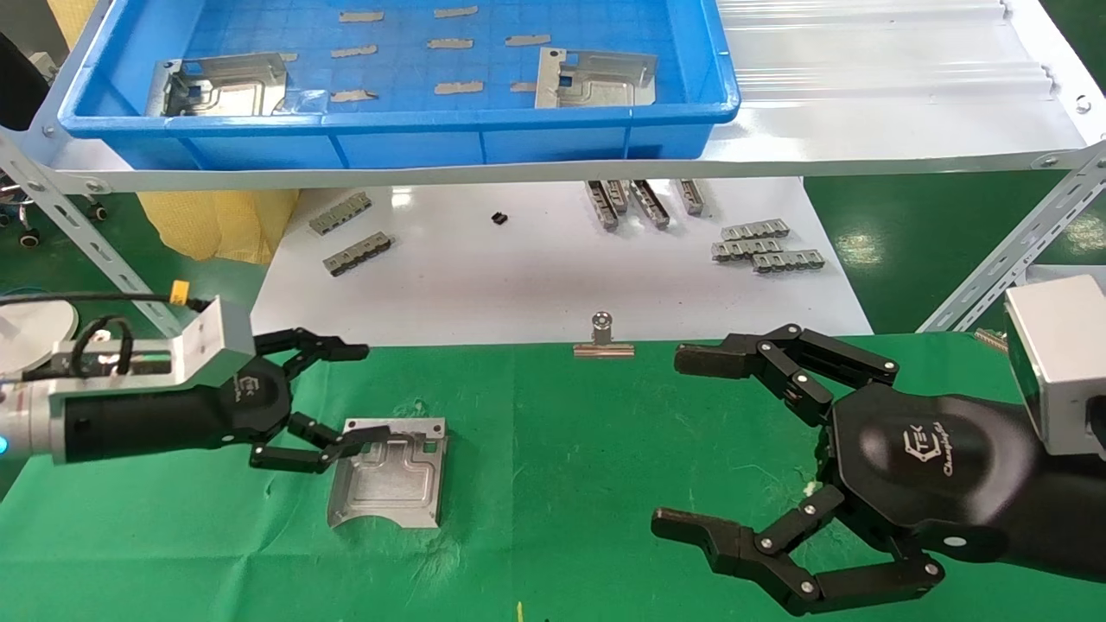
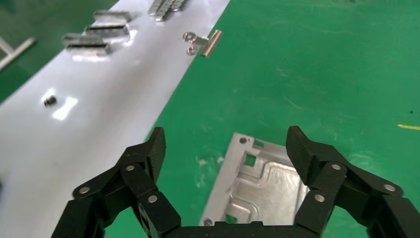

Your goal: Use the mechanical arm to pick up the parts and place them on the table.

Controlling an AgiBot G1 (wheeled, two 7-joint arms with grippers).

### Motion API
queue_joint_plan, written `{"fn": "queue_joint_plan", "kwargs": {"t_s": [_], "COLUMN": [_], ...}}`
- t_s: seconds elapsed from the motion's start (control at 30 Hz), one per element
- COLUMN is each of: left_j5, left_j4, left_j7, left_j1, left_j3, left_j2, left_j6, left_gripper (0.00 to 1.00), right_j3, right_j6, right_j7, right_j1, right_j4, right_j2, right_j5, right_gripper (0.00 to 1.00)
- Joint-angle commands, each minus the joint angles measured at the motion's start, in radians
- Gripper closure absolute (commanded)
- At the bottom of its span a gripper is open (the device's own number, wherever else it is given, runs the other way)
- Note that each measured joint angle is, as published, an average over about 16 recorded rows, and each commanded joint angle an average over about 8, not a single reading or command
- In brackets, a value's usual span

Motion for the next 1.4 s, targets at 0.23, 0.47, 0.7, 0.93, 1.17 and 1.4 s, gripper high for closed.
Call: {"fn": "queue_joint_plan", "kwargs": {"t_s": [0.23,0.47,0.7,0.93,1.17,1.4], "left_j5": [-0.057,-0.111,-0.166,-0.22,-0.274,-0.328], "left_j4": [-0.159,-0.313,-0.466,-0.619,-0.773,-0.925], "left_j7": [-0.101,-0.198,-0.294,-0.391,-0.488,-0.584], "left_j1": [0.076,0.15,0.222,0.296,0.369,0.441], "left_j3": [-0.051,-0.099,-0.147,-0.196,-0.244,-0.293], "left_j2": [-0.044,-0.087,-0.129,-0.171,-0.213,-0.255], "left_j6": [-0.012,-0.024,-0.035,-0.047,-0.058,-0.07], "left_gripper": [0.0,0.0,0.0,0.0,0.0,0.0], "right_j3": [0.0,0.0,0.0,0.0,0.0,0.0], "right_j6": [0.0,0.0,0.0,0.0,0.0,0.0], "right_j7": [0.0,0.0,0.0,0.0,0.0,0.0], "right_j1": [0.0,0.0,0.0,0.0,0.0,0.0], "right_j4": [0.0,0.0,0.0,0.0,0.0,0.0], "right_j2": [0.0,0.0,0.0,0.0,0.0,0.0], "right_j5": [0.0,0.0,0.0,0.0,0.0,0.0], "right_gripper": [0.0,0.0,0.0,0.0,0.0,0.0]}}
